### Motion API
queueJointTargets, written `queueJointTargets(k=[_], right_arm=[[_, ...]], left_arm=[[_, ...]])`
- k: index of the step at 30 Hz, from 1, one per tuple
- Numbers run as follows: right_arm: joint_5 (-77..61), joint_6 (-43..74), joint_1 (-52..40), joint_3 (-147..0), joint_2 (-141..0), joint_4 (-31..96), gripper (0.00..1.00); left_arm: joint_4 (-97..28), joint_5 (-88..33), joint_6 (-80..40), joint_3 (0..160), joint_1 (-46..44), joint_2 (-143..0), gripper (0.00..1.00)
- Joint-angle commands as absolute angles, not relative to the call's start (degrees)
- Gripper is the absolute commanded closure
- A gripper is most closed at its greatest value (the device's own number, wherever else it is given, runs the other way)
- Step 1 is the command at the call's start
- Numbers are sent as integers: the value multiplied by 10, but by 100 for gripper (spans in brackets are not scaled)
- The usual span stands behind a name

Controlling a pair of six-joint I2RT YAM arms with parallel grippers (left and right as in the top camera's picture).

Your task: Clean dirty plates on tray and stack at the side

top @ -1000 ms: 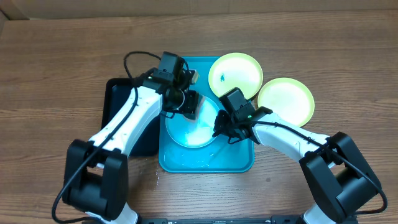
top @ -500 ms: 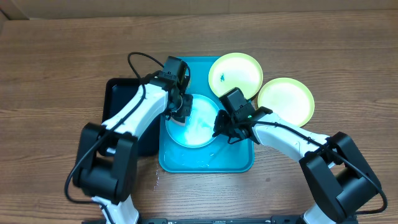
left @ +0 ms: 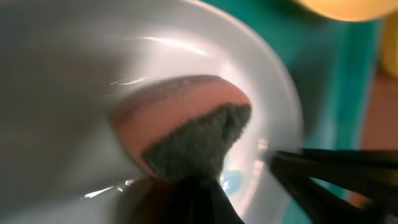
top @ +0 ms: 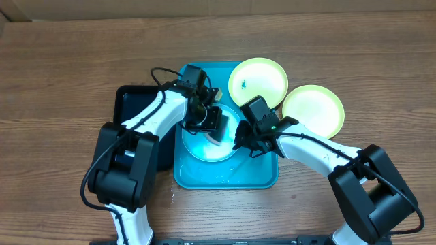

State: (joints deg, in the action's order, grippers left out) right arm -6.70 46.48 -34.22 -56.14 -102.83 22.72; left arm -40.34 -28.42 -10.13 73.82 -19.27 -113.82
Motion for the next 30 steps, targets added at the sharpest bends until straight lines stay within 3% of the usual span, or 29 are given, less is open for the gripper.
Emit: queueJointTargets(k=[1, 6, 12, 17, 25, 26, 30], right_arm=[[-66, 464, -342, -562, -1029, 226, 96], [-67, 464, -342, -562, -1029, 226, 96], [-67, 464, -342, -562, -1029, 226, 95], [-65, 464, -342, -562, -1029, 220, 68], [-50, 464, -342, -562, -1029, 216, 63], [-50, 464, -342, -562, -1029, 217, 66], [-50, 464, -342, -562, -1029, 217, 96]], left_arm=[[-404, -419, -99, 765, -198, -1135, 96], [-409, -406, -109, 791, -199, -1101, 96], [-447, -296, -112, 791, -199, -1079, 96], [-488, -196, -112, 788, -199, -1080, 96], [-493, -174, -112, 784, -199, -1080, 96], [-494, -174, -112, 784, -199, -1080, 96], [-497, -173, -111, 784, -199, -1080, 96]])
